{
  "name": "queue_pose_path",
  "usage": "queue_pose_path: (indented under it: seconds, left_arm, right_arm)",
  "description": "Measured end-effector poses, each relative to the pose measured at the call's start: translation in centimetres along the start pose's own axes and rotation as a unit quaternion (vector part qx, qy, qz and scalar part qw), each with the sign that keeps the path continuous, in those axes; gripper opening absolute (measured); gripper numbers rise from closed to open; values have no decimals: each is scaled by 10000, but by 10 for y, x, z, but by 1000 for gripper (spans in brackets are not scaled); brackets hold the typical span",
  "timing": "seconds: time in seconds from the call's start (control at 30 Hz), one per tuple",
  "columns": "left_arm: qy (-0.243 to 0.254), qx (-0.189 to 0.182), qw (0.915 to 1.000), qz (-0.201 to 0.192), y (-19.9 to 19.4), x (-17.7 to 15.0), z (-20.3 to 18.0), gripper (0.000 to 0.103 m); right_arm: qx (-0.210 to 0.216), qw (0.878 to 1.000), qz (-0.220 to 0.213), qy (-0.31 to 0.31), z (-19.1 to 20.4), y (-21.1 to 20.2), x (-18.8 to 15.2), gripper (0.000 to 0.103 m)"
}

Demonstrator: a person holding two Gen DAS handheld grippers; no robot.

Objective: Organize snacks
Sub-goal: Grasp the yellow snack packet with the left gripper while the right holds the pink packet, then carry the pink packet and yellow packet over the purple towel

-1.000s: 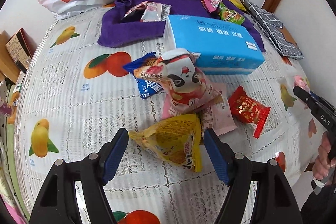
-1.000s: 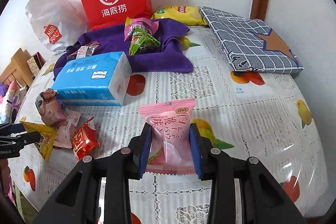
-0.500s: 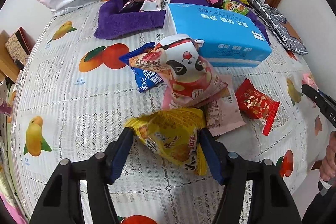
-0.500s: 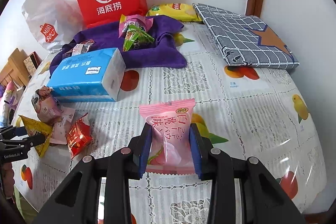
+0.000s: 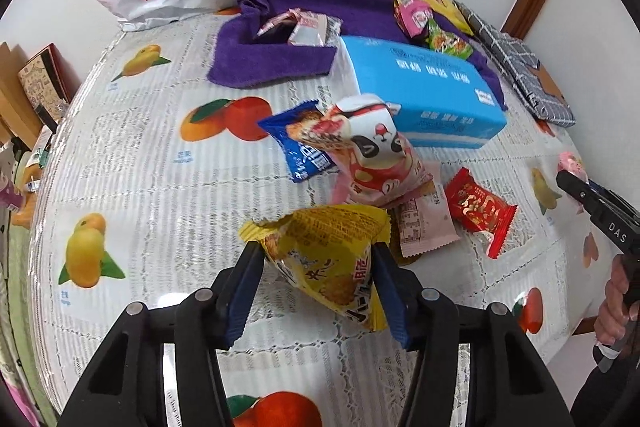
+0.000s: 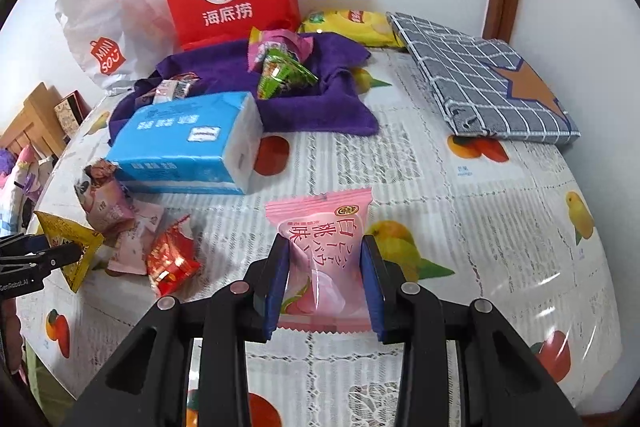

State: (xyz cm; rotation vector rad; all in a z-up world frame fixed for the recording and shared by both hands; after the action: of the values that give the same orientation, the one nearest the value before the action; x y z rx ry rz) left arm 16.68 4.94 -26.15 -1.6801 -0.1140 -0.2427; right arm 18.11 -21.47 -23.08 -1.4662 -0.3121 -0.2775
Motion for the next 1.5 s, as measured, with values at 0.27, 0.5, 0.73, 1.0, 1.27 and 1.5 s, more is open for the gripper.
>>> queue_pose_path:
  seconds: [0.27,0.5,0.73,1.0,1.27,1.5]
  left_arm:
    - [-117,-94,9996,-236,-24,3,9,53]
    - [-167,-131,9989,-425,-42,9,12,53]
    - [-175,-197,9982,-542,-56,25,11,53]
    - [-159,-269,9973,-671,-67,50,7,53]
    - [-161,-290,9967,-737,-72,88,7,53]
    - [-61,-273,9961,-836,-76,121,2,53]
  right_arm:
    - [112,9997,-150,-148,20,-16,11,35]
    - [172,9993,-249,-238,33,-28,21,35]
    - [195,9989,-319,-270,42,-36,33,35]
    - [238,9985,-399,-296,48,-42,54,35]
    - [253,9982,-458,-296,52,-42,82,35]
    - [265,9978,-525,-312,56,-37,113,35]
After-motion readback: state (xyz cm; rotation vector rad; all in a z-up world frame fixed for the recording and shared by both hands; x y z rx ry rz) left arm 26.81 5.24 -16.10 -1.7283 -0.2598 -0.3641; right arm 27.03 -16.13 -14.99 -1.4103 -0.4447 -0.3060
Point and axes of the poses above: each gripper's, at about its wrist camera, not at the fingertips, and y roughly the way its jaws point, z to its left, x to its top, the point moved 10 cm from there along y, roughly the way its jaws point, and after that the axes turned 15 degrees about z, right-handed, at the moved point
